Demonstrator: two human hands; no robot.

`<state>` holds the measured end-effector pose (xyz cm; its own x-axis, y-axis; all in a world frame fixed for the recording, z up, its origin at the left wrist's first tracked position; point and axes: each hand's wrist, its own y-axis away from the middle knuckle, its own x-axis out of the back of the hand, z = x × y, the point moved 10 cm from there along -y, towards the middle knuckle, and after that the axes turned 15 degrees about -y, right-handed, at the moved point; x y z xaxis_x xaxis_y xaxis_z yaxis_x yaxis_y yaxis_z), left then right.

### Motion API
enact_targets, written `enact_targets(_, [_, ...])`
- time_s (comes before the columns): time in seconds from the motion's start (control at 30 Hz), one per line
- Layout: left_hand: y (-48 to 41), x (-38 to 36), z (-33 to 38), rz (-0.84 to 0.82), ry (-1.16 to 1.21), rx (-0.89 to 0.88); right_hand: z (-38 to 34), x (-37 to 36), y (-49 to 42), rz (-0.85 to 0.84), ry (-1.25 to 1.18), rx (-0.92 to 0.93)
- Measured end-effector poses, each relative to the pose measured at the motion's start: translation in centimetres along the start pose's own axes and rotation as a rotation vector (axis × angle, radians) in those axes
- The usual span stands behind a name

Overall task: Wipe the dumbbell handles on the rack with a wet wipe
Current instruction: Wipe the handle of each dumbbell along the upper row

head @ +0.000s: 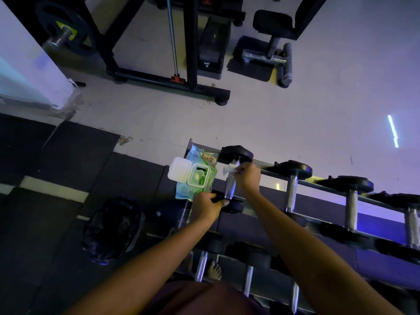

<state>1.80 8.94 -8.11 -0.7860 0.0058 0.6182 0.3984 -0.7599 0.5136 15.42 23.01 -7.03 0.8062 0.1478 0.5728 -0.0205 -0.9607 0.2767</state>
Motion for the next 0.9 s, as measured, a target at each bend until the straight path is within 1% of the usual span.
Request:
enact_targets(0.13, [0.1,0.2,0.4,0.003,-0.027,-0.037,2.8,-0.9,3.8,-0.066,0.020,-0.062])
enact_targets(0.23, [0.1,0.2,0.5,-0.014,-0.048,-0.041,4.3,-0.7,5.2,-0.074,0.022,-0.120])
enact_targets(0.37, [0.4,0.2,1.1,-0.004,-0.099,-0.058,3.7,1.2,5.5,0.003,-0.097,-0.094])
enact_targets(0.5, [1.6,0.1,2.4,0.050,-0.018,-0.116,5.1,3.3,6.3,0.076,-0.253,-0.153])
enact_targets(0.63, [3.7,-1.4,4.1,0.086,-0.011,-0.175,7.7,6.3,6.9,0.115,-0.395,-0.195])
enact_targets(0.73, [5.1,-3.2,6.4,0.097,0.009,-0.218,9.4,9.4,6.6,0.122,-0.474,-0.186])
enact_targets(0.9, [7.2,-7.6,11.2,0.059,-0.003,-0.210,12.1,15.8,5.4,0.127,-0.491,-0.137])
